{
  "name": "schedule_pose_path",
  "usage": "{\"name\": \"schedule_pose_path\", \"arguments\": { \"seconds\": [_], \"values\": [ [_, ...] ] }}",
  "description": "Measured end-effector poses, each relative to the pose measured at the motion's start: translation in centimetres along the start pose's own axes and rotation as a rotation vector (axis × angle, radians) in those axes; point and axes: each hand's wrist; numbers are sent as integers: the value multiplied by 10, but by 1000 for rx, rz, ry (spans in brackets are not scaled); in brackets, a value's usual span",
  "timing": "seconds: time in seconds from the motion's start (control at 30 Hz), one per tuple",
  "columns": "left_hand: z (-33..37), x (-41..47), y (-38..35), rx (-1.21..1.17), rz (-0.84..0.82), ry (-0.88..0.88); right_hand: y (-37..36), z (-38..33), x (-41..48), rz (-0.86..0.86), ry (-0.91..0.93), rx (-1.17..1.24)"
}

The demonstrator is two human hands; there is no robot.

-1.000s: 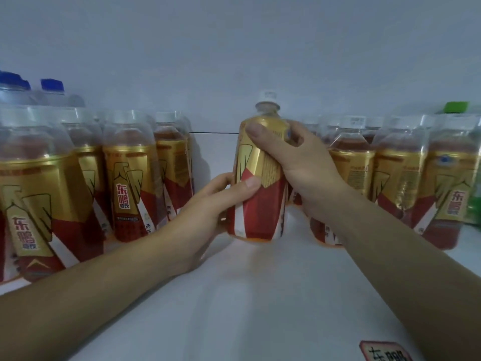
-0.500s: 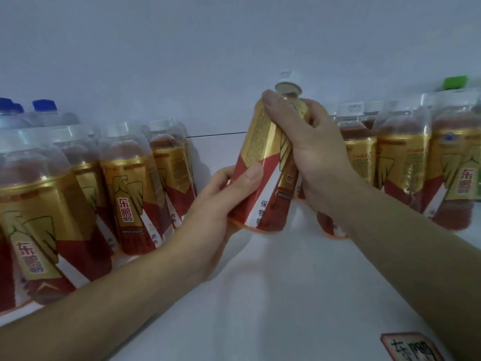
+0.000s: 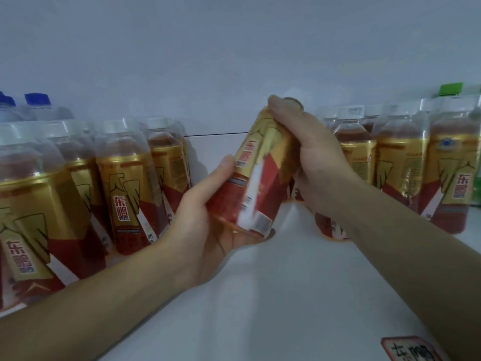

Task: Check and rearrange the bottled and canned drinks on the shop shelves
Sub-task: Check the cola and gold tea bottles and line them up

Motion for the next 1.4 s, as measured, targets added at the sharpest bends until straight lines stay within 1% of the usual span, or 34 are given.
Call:
{"name": "schedule_pose_path", "arguments": {
  "seconds": [0.07, 0.13, 0.2, 0.27, 0.33, 0.4, 0.47, 0.53, 0.6, 0.63, 0.73, 0.8, 0.83, 0.9, 0.97, 1.0, 1.03, 1.1, 1.17, 1.23, 1.3, 1.33, 1.4],
  "values": [
    [5, -2, 2, -149, -51, 105, 1, 0, 1, -102, -41, 53],
    [5, -2, 3, -140, -94, 116, 3, 1, 0, -109, -32, 27],
    [1, -1, 2, 2, -70, 42, 3, 0, -2, -9, -32, 1],
    [-3, 0, -2, 160, -54, -72, 2, -1, -4, 89, -3, 4],
    [-6, -1, -4, 214, -52, -142, 0, -1, -5, 137, 47, -11],
    [-5, -1, -5, 193, -23, -170, -1, -1, -6, 113, 61, -37],
    [-3, 0, -3, 112, -1, -125, 0, -2, -4, 30, 20, -22],
    [2, 0, 0, -14, -27, 5, 0, -3, -3, -59, -53, 31],
    [4, 1, 1, -50, -51, 73, 1, -2, -1, -90, -78, 47],
    [3, 1, 2, -17, -43, 58, 1, -1, -1, -72, -71, 27],
    [-2, 0, -4, 133, -27, -97, 0, 2, -3, 21, -4, -91],
    [-3, -2, -9, 200, -22, -160, -2, 4, -5, 28, 39, -127],
    [-4, -3, -9, 209, -11, -158, -3, 4, -6, 11, 43, -122],
    [-3, -1, -6, 113, 0, -89, -5, 3, -5, -43, 24, -78],
    [2, -1, -4, -28, -16, 47, -4, 2, -4, -108, -25, -36],
    [3, -1, -3, -54, -42, 91, -2, 1, -3, -140, -43, -22],
    [2, -1, -2, -46, -61, 99, -2, 0, -4, -171, -50, -8],
    [0, -2, -3, 34, -46, 51, -2, -1, -6, -193, -31, -4],
    [0, -2, -6, 140, 3, -54, -3, -2, -8, -113, 20, -49],
    [-1, -1, -6, 266, 2, -155, -5, 0, -9, -24, 79, -77],
    [-5, 0, -6, 364, 7, -195, -6, 4, -7, -1, 89, -57],
    [-5, 1, -5, 356, 17, -201, -7, 5, -7, -4, 72, -44],
    [-4, 3, -2, 219, 43, -148, -7, 5, -5, -50, 6, -5]
  ]
}}
Point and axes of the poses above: each hand's wrist, its own x-axis towards the middle knuckle, its own y-axis out of the back of the hand, z = x × y, and after that the axes turned 11 degrees about -y, right-handed
